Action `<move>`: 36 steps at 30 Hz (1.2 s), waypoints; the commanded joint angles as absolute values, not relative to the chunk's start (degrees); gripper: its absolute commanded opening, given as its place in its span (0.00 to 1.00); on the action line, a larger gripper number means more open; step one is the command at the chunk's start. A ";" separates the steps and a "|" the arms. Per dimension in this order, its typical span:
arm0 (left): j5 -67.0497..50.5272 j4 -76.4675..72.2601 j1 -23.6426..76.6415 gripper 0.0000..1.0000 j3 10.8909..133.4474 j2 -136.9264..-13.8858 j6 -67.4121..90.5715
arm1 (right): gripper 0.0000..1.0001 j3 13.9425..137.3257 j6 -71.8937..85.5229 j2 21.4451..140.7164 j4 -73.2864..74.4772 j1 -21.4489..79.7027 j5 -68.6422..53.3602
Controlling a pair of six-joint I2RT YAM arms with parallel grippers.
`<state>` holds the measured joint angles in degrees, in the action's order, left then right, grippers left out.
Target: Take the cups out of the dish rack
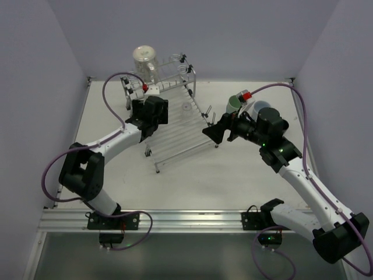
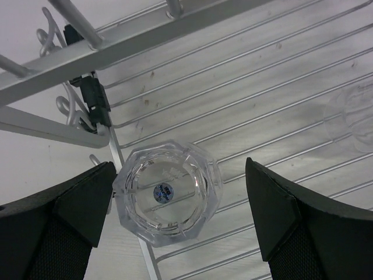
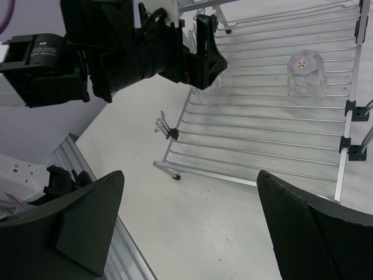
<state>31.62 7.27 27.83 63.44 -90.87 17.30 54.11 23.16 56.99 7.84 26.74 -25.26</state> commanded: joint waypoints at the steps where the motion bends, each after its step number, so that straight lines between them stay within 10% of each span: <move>1: 31.03 5.19 26.98 1.00 66.35 -93.07 16.35 | 0.99 56.25 21.97 56.34 7.03 27.07 -25.58; 10: 30.68 4.31 25.58 0.92 67.15 -96.94 16.35 | 0.99 55.99 21.88 56.34 6.94 27.25 -25.14; 13: 30.23 3.52 25.58 0.66 65.75 -96.68 16.70 | 0.99 55.81 21.97 55.81 6.86 27.16 -24.79; 22: 23.41 5.10 25.66 0.28 62.14 -88.35 20.30 | 0.99 53.09 26.80 52.39 4.05 27.25 -23.03; 36: -13.07 -10.70 25.93 0.29 54.77 -60.91 39.53 | 0.99 38.85 54.12 50.98 -24.24 27.25 -26.72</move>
<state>0.40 -0.47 25.91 58.78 -62.24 30.44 39.75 45.45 51.44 -11.33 27.00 -25.17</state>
